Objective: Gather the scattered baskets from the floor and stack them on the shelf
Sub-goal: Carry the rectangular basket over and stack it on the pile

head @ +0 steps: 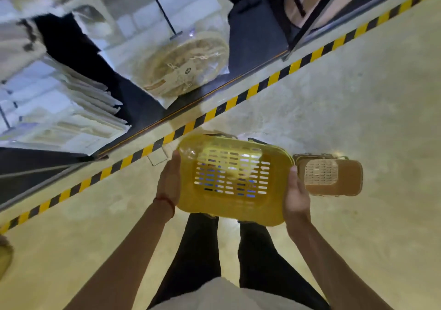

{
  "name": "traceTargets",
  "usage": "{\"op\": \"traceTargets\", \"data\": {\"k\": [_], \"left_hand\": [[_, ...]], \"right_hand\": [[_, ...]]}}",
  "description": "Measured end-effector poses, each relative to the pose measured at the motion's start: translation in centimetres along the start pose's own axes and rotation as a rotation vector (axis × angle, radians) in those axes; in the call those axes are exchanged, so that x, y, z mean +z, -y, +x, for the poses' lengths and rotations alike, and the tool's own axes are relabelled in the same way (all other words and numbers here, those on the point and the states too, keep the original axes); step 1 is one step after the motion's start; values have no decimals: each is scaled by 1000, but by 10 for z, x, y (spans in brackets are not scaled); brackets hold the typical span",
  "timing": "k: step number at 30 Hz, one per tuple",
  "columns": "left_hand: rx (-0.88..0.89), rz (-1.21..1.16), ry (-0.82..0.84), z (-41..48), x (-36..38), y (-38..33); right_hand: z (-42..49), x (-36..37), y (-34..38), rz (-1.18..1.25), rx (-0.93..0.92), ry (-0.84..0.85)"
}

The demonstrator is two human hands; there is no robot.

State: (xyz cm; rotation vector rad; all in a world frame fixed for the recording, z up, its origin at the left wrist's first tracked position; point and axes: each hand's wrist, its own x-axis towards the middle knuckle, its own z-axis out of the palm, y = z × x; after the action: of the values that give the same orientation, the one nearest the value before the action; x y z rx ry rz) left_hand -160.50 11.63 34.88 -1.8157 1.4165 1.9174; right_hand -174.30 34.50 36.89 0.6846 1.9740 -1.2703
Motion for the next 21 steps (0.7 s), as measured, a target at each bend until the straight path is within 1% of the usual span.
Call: {"op": "traceTargets", "data": {"k": [2,4,7,9,11,13,16,18,21], "left_hand": [[9,37,-92,-29,-6,-1],[4,-23,-136,-56,-12,6],[-34,-349,-35,-94,-22,25],[-38,-529,-27,-111,-30,53],[-23,-621,-74,-146,-36,65],[28,-740,-157,-180,-40,74],[73,-868,-238,-219,-53,100],[70,-936,-321,-243,-62,114],[43,-1100,-430,-275,-84,134]], "right_hand": [[-19,-5,10,-64,-13,35],[-39,-14,19,-156,-71,92],[-65,-25,38,-246,-145,150],[-80,-29,51,-338,-188,209],[-97,-31,62,-428,-222,283],[-117,-29,70,-485,-254,347],[-150,-16,76,-563,-327,468],[-172,-4,72,-630,-372,530],[-205,18,62,-708,-397,621]]}}
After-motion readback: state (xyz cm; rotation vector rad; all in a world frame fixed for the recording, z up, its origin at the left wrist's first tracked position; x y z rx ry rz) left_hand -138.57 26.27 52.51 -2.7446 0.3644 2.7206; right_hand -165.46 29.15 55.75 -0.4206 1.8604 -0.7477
